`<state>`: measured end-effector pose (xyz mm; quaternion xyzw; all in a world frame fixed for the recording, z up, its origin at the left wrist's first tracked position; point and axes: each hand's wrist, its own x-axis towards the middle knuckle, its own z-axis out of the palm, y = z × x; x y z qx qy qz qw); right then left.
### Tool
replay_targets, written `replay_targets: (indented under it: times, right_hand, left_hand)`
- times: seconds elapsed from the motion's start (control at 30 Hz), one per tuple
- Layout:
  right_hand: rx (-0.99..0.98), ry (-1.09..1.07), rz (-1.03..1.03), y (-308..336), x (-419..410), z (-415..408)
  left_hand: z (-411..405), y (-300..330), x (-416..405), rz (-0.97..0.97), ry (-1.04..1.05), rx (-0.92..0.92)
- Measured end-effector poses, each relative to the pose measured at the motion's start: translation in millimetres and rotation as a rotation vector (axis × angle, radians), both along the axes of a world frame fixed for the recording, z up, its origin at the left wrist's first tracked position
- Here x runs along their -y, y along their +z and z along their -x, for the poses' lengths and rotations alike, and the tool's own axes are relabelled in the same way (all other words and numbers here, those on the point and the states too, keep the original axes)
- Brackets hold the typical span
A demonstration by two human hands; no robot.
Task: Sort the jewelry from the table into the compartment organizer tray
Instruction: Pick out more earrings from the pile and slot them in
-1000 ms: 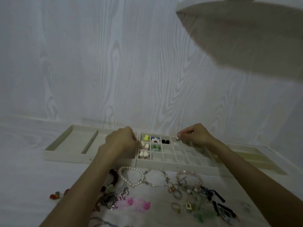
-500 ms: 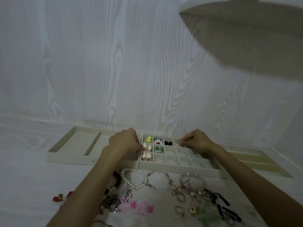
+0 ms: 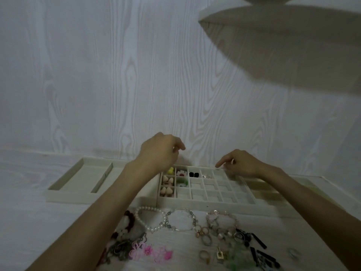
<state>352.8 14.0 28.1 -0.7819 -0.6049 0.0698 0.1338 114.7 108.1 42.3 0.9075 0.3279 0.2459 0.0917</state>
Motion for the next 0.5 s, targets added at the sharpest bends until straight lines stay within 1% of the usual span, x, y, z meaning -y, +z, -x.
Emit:
replay_targets:
  times: [0.1,0.23,0.33,0.5]
  right_hand:
    - [0.223,0.09,0.09,0,5,-1]
    - [0.415,0.154,0.113,-7,2,3]
    - [0.481,0.194,0.137,-8,-1,9]
    - [0.482,0.219,0.153,-9,-4,14]
  left_hand:
    - [-35,7,-2,0.041,-0.185,-0.25]
    - [-67,0,-6,-0.038,-0.27,-0.483]
    - [-79,-9,-12,-0.083,-0.276,-0.603]
    - [-87,-20,-8,-0.217,-0.29,-0.732]
